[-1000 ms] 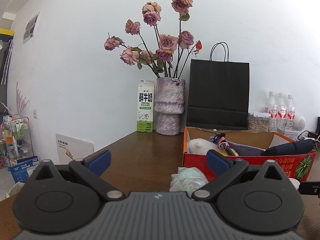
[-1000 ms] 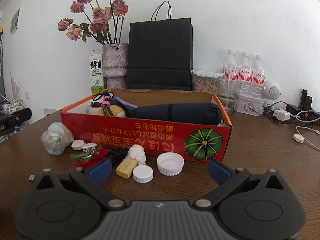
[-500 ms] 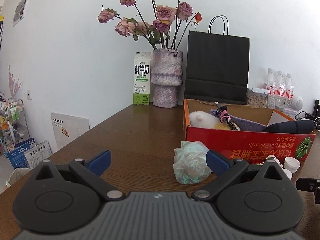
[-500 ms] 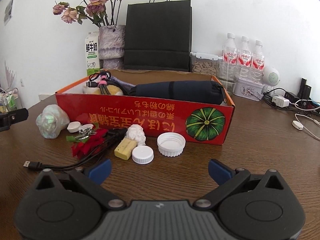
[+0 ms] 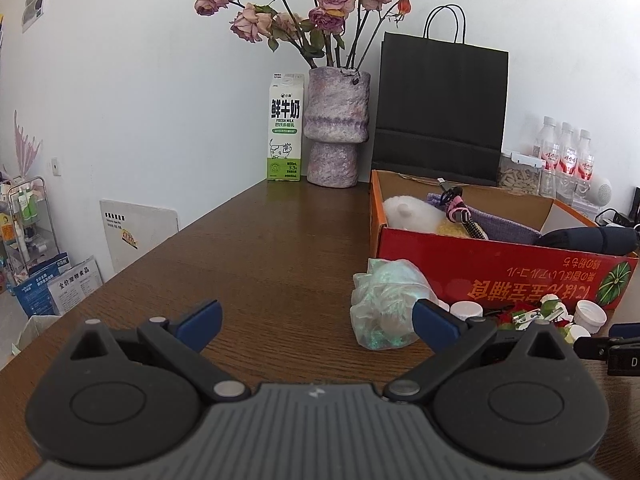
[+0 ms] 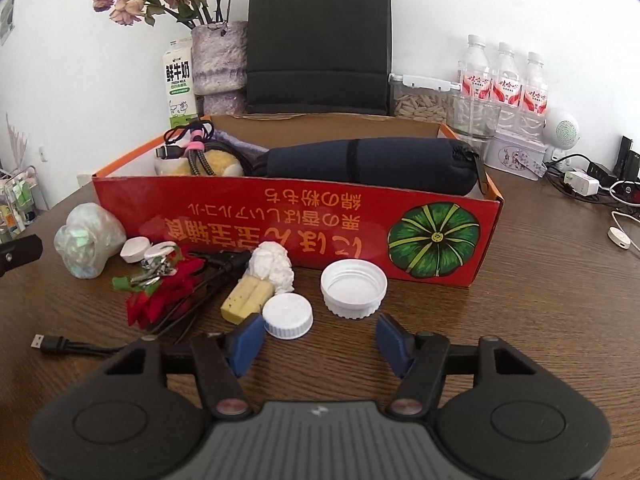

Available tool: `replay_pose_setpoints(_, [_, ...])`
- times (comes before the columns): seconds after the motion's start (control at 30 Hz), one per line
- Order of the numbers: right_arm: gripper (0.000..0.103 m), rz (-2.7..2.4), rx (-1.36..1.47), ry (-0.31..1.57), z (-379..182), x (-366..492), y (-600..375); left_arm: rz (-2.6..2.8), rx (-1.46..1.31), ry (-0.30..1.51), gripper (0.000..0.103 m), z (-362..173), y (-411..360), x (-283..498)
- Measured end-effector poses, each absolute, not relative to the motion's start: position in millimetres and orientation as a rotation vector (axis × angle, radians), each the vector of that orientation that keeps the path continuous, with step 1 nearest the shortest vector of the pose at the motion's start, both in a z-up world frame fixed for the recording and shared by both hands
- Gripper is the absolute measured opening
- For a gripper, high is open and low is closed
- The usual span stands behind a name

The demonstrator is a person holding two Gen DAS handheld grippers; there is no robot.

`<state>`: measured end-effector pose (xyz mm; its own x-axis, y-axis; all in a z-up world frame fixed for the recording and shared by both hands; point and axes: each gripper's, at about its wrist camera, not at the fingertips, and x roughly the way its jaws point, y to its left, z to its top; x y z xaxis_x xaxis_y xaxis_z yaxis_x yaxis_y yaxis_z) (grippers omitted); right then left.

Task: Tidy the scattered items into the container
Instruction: 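Grasp the white bottle cap with the right gripper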

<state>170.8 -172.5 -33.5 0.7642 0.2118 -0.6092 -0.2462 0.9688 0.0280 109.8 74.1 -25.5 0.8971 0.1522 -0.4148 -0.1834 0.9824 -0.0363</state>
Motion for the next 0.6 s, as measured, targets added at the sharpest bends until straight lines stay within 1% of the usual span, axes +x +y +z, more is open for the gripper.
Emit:
replay_pose_setpoints(0.2, [0.052,0.286,-0.05,0.659,-32.4,177.2,-168.8,0.168,-0.075,0.439,0.103,-26.7,74.1,112.4])
replay_pose_setpoints(0.23, [0.046,0.289,-0.053,0.658,-32.7,177.6,-168.2,0.167,-0.074,0.442,0.103,-26.9,74.0,112.9])
replay_pose_setpoints(0.3, [0.027,0.297,-0.065,0.648,-32.7,176.4,-166.9,0.167,-0.073,0.451,0.103,-27.1,73.5,114.3])
replay_pose_setpoints(0.6, [0.026,0.305,-0.062,0.625,-32.1,168.1,-169.9,0.185,-0.08,0.469,0.103,-28.8,74.4,116.7])
